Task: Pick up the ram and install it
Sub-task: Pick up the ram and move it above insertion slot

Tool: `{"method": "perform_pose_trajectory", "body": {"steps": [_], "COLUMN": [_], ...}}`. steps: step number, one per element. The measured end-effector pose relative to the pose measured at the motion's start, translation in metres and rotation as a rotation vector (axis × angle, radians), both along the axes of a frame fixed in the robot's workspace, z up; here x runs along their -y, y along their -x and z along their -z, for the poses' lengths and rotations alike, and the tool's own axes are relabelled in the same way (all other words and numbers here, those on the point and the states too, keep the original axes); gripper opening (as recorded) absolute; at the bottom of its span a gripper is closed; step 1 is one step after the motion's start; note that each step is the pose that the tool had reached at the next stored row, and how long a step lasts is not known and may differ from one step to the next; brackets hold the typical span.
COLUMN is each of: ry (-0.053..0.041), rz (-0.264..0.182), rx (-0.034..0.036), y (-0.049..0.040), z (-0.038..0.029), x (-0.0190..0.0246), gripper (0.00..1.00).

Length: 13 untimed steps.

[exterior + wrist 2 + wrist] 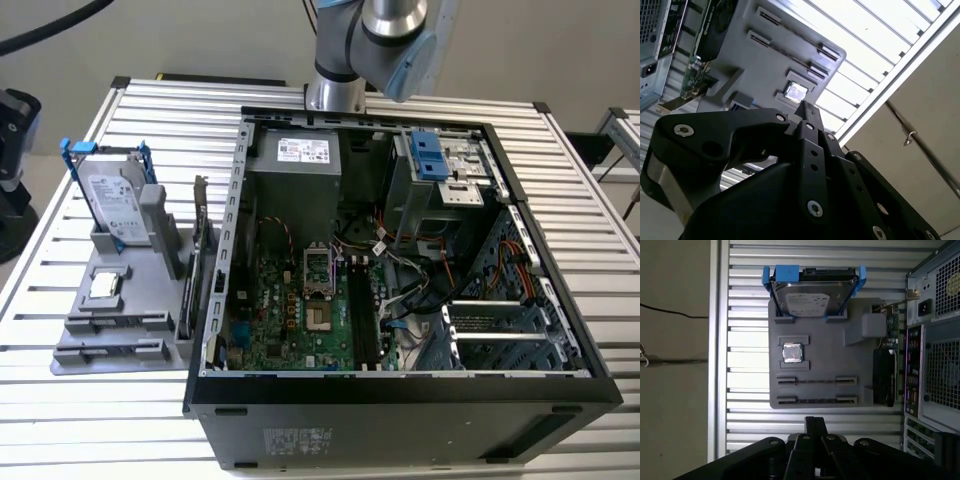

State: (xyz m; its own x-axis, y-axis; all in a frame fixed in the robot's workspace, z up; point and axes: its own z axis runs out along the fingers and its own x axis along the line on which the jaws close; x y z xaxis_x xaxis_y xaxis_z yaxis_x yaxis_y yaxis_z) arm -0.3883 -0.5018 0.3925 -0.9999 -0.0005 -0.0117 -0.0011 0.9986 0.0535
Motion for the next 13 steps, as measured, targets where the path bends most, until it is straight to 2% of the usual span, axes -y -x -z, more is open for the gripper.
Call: {"method": "perform_pose_trajectory", "body": {"steps": [3,13], "ry": [0.0,0.0], "rz": [0.0,0.005], "rx": [0.0,-0.0012], "y": [0.0001,0.0], "z": [0.0,0.0], "x": [0.0016,0.0018], "gripper": [0.0,0.0]}}
